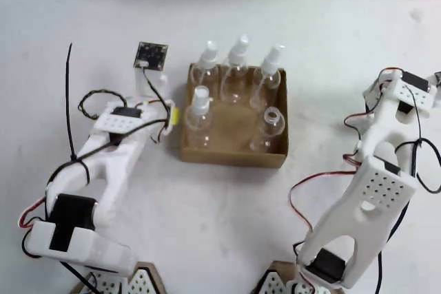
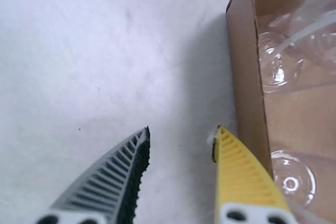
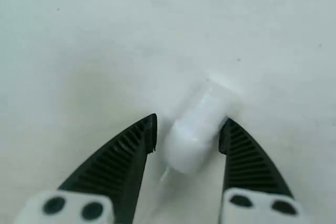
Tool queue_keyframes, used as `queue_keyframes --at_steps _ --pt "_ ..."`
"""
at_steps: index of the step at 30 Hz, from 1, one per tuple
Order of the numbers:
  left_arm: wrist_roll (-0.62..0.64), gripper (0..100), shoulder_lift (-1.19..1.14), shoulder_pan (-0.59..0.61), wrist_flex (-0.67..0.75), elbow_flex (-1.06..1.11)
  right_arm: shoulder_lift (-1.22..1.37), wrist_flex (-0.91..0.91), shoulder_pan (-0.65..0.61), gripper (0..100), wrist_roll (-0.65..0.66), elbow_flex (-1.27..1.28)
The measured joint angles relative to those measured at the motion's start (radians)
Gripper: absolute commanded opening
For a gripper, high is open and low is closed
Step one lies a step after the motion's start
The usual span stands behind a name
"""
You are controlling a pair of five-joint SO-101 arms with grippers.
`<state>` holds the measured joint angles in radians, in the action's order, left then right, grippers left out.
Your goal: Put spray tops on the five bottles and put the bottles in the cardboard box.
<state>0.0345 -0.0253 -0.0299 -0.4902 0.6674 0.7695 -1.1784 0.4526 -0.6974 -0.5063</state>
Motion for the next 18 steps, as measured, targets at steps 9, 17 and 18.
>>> queue_keyframes --at_steps 9,17,18 --pt "0.000 19 0.000 0.000 0.000 0.000 0.051 -0.078 0.006 1.5 0.123 -0.098" --pt "0.000 19 0.000 0.000 0.000 0.000 0.051 -0.084 0.005 1.5 0.161 -0.104" --pt "0.000 19 0.000 0.000 0.000 0.000 0.051 -0.086 0.005 1.5 0.161 -0.104"
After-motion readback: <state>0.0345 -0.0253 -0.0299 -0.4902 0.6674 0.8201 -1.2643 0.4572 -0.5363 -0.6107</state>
